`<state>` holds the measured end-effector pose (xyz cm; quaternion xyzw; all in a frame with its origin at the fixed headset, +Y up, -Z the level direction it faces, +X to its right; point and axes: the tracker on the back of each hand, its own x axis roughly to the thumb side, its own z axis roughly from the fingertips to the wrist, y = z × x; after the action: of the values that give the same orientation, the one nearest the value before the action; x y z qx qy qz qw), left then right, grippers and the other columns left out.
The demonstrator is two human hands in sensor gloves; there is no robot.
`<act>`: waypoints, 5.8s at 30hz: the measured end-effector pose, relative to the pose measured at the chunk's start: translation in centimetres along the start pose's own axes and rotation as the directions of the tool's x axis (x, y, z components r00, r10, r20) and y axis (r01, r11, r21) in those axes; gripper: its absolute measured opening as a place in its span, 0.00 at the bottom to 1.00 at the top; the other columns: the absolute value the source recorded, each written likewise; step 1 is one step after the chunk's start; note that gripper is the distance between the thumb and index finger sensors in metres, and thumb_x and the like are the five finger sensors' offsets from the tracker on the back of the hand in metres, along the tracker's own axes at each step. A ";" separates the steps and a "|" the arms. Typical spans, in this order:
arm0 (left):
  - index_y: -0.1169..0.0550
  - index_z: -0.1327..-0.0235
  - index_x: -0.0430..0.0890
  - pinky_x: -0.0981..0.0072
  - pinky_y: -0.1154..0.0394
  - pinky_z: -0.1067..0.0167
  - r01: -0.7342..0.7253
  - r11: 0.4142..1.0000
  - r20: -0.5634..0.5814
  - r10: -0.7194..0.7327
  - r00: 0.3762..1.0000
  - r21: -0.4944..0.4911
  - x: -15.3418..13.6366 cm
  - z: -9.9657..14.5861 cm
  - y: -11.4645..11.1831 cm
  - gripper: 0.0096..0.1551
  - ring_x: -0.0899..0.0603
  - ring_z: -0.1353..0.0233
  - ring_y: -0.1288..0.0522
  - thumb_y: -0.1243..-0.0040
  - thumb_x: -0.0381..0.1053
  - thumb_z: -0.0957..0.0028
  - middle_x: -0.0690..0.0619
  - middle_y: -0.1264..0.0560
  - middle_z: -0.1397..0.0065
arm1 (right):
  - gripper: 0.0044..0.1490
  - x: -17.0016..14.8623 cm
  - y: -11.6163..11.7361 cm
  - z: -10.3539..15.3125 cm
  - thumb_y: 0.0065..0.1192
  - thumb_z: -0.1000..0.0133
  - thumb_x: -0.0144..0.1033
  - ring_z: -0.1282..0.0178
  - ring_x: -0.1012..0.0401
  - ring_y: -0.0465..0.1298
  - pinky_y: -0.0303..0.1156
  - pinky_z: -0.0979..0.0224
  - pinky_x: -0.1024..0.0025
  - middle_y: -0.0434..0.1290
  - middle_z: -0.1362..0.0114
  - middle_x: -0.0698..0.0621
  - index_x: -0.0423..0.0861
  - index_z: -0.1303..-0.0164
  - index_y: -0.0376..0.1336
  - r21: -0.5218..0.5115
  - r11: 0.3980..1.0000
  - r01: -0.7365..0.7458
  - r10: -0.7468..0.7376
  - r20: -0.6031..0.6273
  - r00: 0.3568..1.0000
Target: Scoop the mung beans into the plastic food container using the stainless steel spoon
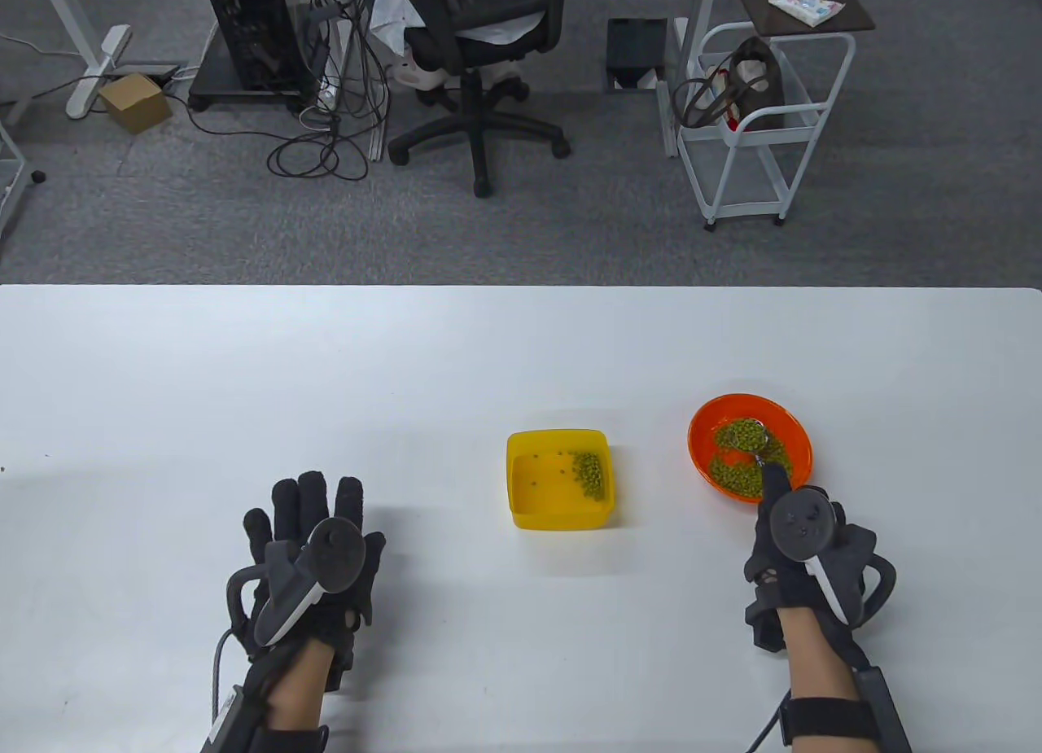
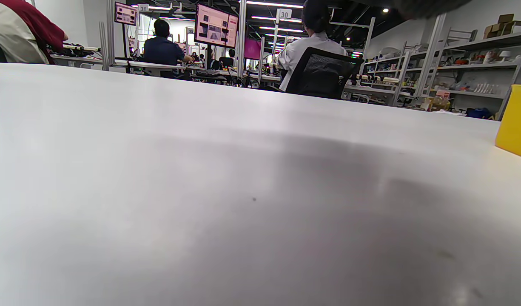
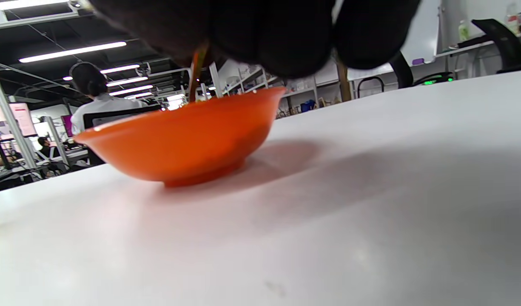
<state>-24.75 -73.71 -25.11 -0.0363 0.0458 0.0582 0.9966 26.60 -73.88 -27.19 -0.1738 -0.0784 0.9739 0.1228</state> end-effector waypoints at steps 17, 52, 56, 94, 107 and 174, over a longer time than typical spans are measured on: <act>0.54 0.23 0.64 0.30 0.69 0.29 0.003 1.000 0.001 -0.003 1.000 0.000 0.0 0.0 0.0 0.43 0.36 0.17 0.66 0.54 0.67 0.50 0.49 0.63 0.16 | 0.28 10.1 -0.1 5.5 0.58 0.41 0.41 0.43 0.58 0.74 0.71 0.32 0.49 0.71 0.43 0.60 0.58 0.28 0.62 0.056 0.996 0.070 -0.085 0.360 0.929; 0.55 0.23 0.64 0.30 0.70 0.29 0.004 1.000 -0.001 -0.004 1.000 -0.009 0.3 -0.1 -0.2 0.43 0.36 0.17 0.66 0.54 0.68 0.50 0.49 0.63 0.16 | 0.28 10.1 3.1 3.5 0.58 0.42 0.42 0.47 0.58 0.77 0.73 0.36 0.50 0.74 0.46 0.62 0.52 0.29 0.64 0.580 0.567 0.584 -0.699 -0.037 0.715; 0.55 0.23 0.64 0.30 0.70 0.29 0.003 1.000 0.001 -0.003 1.000 -0.013 0.3 -0.1 -0.2 0.43 0.36 0.17 0.66 0.54 0.68 0.50 0.49 0.63 0.16 | 0.28 8.3 1.0 2.5 0.58 0.41 0.41 0.46 0.57 0.76 0.72 0.35 0.49 0.73 0.45 0.59 0.53 0.29 0.64 0.454 0.596 0.663 -0.733 -0.031 0.680; 0.55 0.23 0.64 0.30 0.70 0.29 0.000 1.000 0.009 0.000 1.000 -0.009 0.2 -0.1 -0.2 0.43 0.36 0.17 0.66 0.54 0.68 0.50 0.49 0.63 0.16 | 0.27 -1.4 -1.7 -0.1 0.59 0.41 0.42 0.47 0.59 0.76 0.71 0.35 0.50 0.73 0.47 0.61 0.57 0.29 0.65 0.213 0.961 0.177 -0.126 -0.233 0.964; 0.55 0.23 0.64 0.30 0.70 0.29 -0.004 1.000 0.006 0.005 1.000 -0.010 0.2 -0.1 -0.2 0.43 0.36 0.17 0.66 0.54 0.68 0.50 0.49 0.63 0.16 | 0.28 -1.2 -0.1 -0.6 0.59 0.40 0.40 0.42 0.57 0.73 0.67 0.29 0.48 0.71 0.44 0.60 0.59 0.28 0.62 0.097 0.994 -0.041 0.050 -0.100 0.994; 0.55 0.23 0.64 0.30 0.70 0.29 -0.001 1.000 0.003 0.001 1.000 -0.003 0.0 -0.1 -0.1 0.43 0.36 0.17 0.66 0.54 0.68 0.50 0.49 0.64 0.16 | 0.27 15.7 0.5 9.6 0.59 0.42 0.41 0.41 0.58 0.73 0.68 0.28 0.49 0.71 0.43 0.60 0.61 0.29 0.63 -0.363 0.892 -0.269 0.447 0.621 0.644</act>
<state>-24.74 -73.81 -25.24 -0.0377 0.0441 0.0590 0.9966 8.77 -71.25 -23.38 0.1756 -0.1981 0.9551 -0.1335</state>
